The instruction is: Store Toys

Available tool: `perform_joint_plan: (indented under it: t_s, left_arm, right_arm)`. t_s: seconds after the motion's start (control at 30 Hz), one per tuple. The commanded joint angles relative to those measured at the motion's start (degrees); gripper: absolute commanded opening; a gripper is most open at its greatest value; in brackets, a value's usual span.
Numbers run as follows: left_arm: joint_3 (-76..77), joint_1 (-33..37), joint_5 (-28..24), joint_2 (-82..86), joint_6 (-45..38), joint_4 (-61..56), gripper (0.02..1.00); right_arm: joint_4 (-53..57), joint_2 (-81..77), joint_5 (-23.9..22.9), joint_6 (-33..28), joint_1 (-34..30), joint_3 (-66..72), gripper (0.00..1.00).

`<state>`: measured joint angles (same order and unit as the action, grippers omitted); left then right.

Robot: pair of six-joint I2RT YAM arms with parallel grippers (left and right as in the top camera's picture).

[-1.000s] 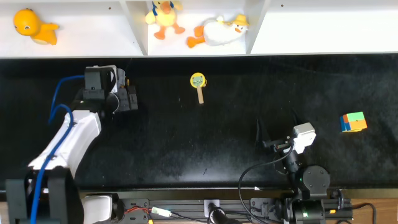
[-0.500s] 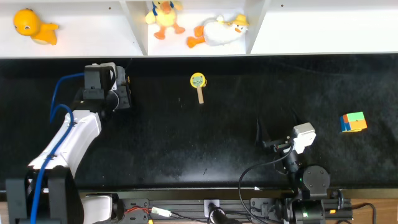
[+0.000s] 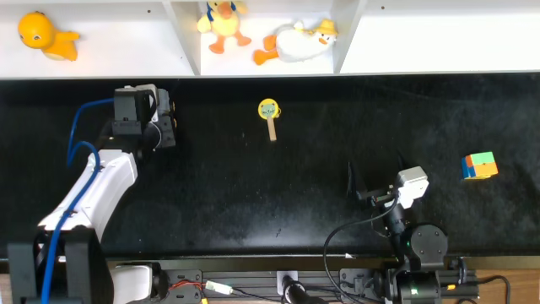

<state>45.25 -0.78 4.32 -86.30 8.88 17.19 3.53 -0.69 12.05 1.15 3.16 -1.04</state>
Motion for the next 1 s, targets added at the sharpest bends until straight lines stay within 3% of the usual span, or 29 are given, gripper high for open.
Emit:
perform_joint_plan:
  t_s: [0.03,0.33,0.4,0.43,0.8,1.0]
  left_arm:
    - [1.77,-0.09,0.26,2.75,0.2,3.76,0.349]
    - [5.86,-0.11,-0.13,13.86,0.17,10.21,0.275]
    - [5.86,-0.11,-1.01,15.89,0.22,10.01,0.176]
    - [5.86,-0.11,-1.29,16.41,0.28,9.73,0.036]
    - [7.45,0.44,-1.2,9.57,-3.32,-2.49,0.036]
    - [15.67,3.04,-3.21,0.79,-5.55,-0.98,0.034]
  right_arm:
    - [-0.37,0.48,-0.04,0.15,0.42,0.79,0.996]
    - [-0.37,0.48,-0.04,0.15,0.42,0.79,0.996]
    - [-0.37,0.48,-0.04,0.15,0.42,0.79,0.993]
    - [-0.37,0.48,-0.04,0.15,0.42,0.79,0.996]
    - [-0.37,0.48,-0.04,0.15,0.42,0.79,0.993]
    - [-0.37,0.48,-0.04,0.15,0.42,0.79,0.993]
